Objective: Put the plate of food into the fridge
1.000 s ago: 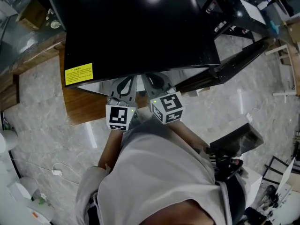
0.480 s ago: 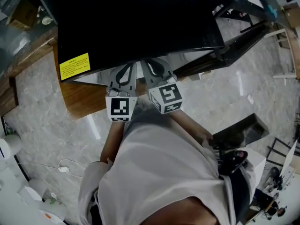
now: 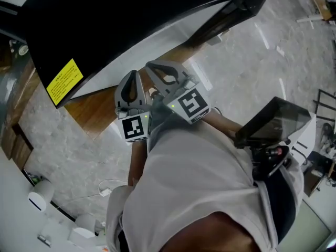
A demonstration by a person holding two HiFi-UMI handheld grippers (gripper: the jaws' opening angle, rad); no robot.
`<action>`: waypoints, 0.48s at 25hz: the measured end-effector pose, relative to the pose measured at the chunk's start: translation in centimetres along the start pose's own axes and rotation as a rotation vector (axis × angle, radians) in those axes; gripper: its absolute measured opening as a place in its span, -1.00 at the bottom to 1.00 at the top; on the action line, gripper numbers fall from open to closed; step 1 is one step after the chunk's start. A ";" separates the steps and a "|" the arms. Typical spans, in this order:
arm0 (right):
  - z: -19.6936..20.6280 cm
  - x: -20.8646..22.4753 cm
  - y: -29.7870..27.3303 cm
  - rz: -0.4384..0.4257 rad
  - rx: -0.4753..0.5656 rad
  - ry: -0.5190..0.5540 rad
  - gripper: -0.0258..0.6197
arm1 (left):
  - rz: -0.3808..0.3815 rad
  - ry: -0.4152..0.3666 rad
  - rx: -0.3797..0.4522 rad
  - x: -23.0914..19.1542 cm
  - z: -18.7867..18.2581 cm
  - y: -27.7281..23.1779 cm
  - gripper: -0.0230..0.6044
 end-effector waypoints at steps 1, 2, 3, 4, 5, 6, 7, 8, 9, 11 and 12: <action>-0.2 -0.5 2.3 0.007 -0.001 0.005 -0.86 | -0.004 -0.002 -0.014 1.7 0.0 1.3 -0.86; -0.5 -0.6 4.5 0.013 0.001 0.010 -0.86 | -0.012 -0.005 -0.019 3.3 -0.4 2.2 -0.86; -0.8 -0.6 6.2 0.018 0.005 0.012 -0.86 | -0.024 -0.009 -0.016 4.5 -1.0 2.8 -0.86; -1.1 -0.6 7.2 0.019 0.011 0.010 -0.86 | -0.039 -0.012 -0.007 5.1 -1.6 3.1 -0.86; -1.2 -0.6 7.7 0.015 0.019 0.006 -0.86 | -0.057 -0.017 0.007 5.2 -2.1 3.3 -0.86; -1.1 -0.6 8.0 0.006 0.030 0.008 -0.86 | -0.073 -0.024 0.022 5.2 -2.3 3.5 -0.86; -0.9 -0.7 8.3 -0.005 0.042 0.013 -0.86 | -0.088 -0.030 0.034 5.2 -2.2 3.8 -0.86; -0.6 -0.8 8.8 -0.017 0.055 0.019 -0.86 | -0.100 -0.030 0.046 5.5 -1.8 4.3 -0.86; -0.2 -0.9 9.6 -0.026 0.070 0.026 -0.86 | -0.109 -0.020 0.060 6.1 -1.4 4.8 -0.86; 0.5 -0.8 11.6 -0.022 0.087 0.026 -0.86 | -0.104 0.032 0.085 8.0 -0.6 5.9 -0.86; 0.8 -0.6 12.8 -0.010 0.088 0.022 -0.86 | -0.095 0.068 0.096 9.2 -0.2 6.3 -0.86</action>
Point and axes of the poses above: the fingertips, and each gripper's own axes: y backward along the fingers, x to its right, z out of its underside, the point moved 3 cm from there along y, backward along the fingers, and after that the axes turned 14 degrees about x, right-handed, at the moved point
